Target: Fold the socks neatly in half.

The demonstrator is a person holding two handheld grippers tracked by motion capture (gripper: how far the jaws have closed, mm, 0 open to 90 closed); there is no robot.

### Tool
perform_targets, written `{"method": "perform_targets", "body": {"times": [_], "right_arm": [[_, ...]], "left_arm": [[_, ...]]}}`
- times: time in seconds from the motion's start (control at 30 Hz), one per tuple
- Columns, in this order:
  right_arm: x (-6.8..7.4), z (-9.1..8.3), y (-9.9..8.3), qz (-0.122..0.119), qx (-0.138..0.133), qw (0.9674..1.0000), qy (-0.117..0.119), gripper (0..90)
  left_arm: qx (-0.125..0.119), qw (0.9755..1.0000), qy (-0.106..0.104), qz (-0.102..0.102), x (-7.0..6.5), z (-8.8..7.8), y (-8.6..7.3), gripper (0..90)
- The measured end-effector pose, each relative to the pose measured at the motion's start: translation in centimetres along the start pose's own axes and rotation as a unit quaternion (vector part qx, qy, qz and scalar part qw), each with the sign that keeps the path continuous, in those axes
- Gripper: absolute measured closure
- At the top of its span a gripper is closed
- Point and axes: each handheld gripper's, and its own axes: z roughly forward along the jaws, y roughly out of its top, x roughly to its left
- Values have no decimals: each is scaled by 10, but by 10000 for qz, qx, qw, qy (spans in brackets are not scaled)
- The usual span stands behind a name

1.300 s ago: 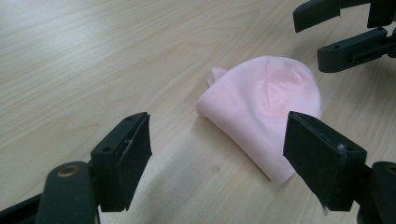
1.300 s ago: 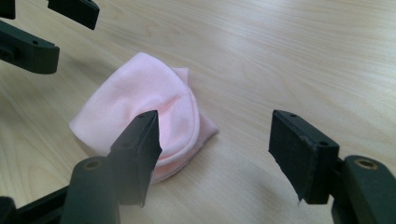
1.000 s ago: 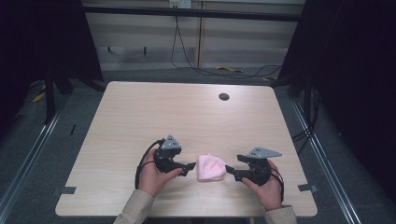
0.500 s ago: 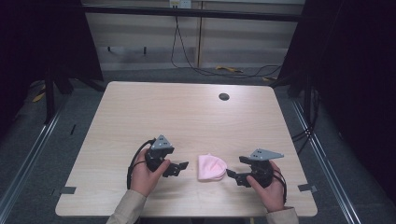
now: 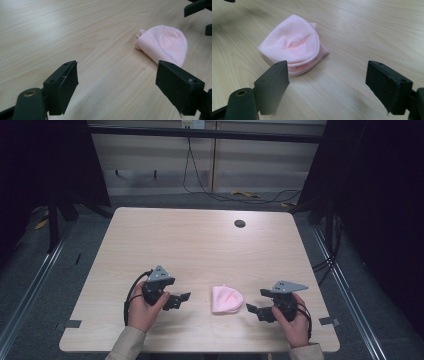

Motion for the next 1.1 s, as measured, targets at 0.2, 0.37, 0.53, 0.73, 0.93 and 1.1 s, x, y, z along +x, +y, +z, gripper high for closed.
{"method": "perform_targets", "body": {"times": [0.2,0.37,0.53,0.73,0.93,1.1], "right_arm": [[-3,-3,-3,-42,66,10000,-12,186],[-6,-6,-7,-60,122,9999,15,188],[-7,-8,-10,-98,178,9998,39,189],[-10,-11,-12,-145,164,9998,3,191],[-13,-15,-17,-145,206,9997,-35,191],[-15,-17,-20,-190,233,9995,-45,191]], "left_arm": [[-26,10000,77,-54,12,-7,-9,183],[-69,9997,125,-220,21,-15,-23,191],[-171,9992,151,-338,26,-24,-31,190],[-227,9988,238,-372,31,-30,-38,190],[-213,9987,375,-268,35,-38,-47,190],[-319,9981,414,-341,40,-46,-55,190]]}}
